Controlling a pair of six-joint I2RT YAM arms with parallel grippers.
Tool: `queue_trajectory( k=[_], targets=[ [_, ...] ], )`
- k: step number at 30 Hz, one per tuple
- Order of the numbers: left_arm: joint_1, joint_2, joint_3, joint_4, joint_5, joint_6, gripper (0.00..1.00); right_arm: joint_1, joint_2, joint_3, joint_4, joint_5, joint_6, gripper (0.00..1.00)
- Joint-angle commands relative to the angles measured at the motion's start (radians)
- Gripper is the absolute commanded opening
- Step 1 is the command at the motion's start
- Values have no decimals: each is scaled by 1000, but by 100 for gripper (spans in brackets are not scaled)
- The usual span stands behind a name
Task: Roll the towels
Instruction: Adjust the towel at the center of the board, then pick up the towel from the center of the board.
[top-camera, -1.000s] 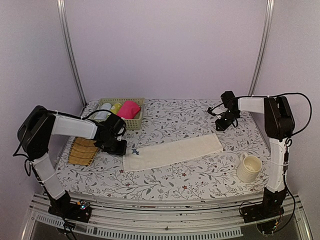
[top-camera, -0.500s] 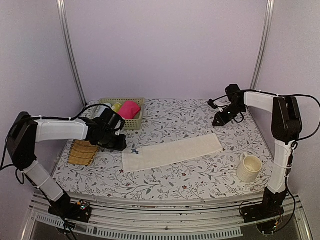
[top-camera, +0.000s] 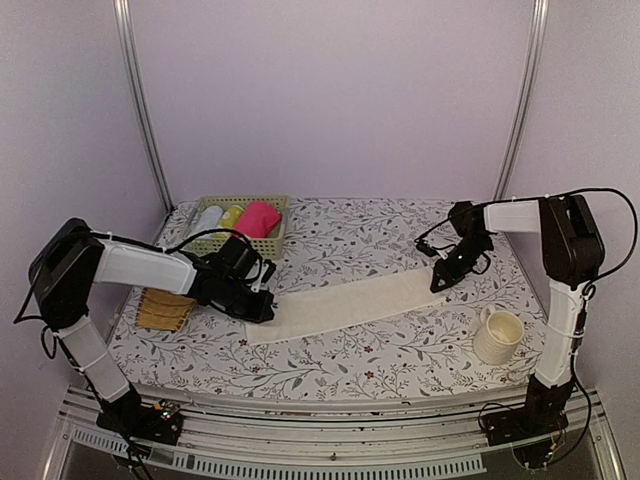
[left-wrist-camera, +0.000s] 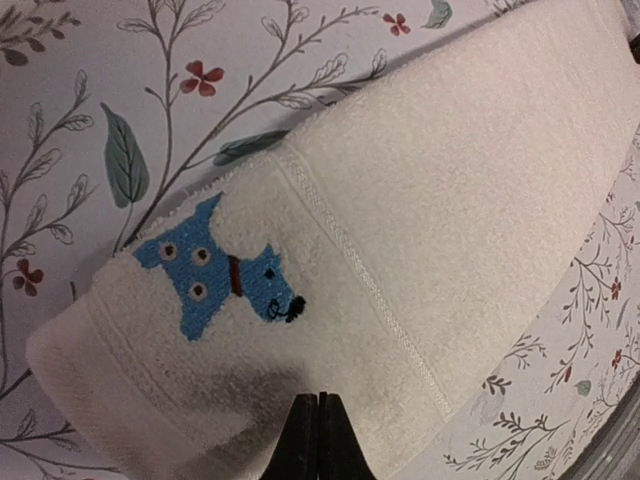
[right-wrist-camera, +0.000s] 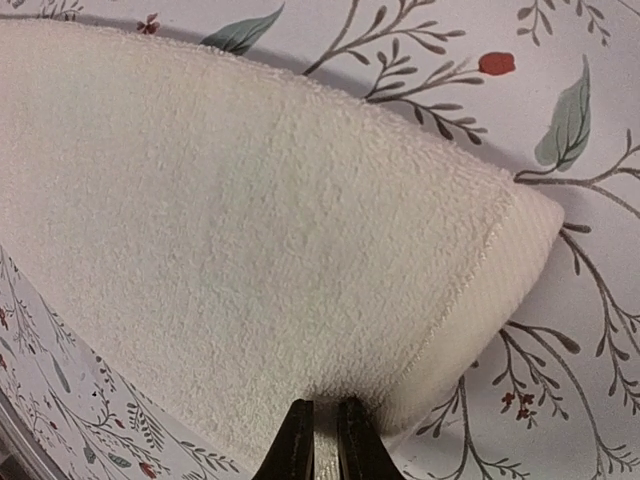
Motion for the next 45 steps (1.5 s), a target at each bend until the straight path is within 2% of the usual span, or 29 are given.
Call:
queue_trajectory(
  k=[1,5,10,13,16,29,33,36,40,45],
  targets=[
    [-20,37,-4,67,46,-17,1,-46,38,24,31,134,19,13],
    [-39,69,14,99,57,-27,3,-60,57,78,48,170,25,13],
    [-58,56,43,124,52,-24,7,-60,16,128,1,62,31,18],
    [-59,32,42,137,36,-15,10,-65,-34,110,11,81,42,28],
    [-59,22,40,149,28,-10,12,-74,-44,98,18,107,57,32],
    [-59,7,17,155,9,-5,13,-51,106,158,-1,212,52,33],
    [-59,3,8,151,-3,-4,13,-24,132,145,19,333,60,33],
    [-59,2,11,148,-10,-3,13,-22,152,131,27,415,64,28],
    [-59,-3,19,146,-20,1,13,-27,157,109,55,492,55,13],
    [-59,-1,29,137,-33,13,13,-74,152,141,54,485,47,3]
  ],
)
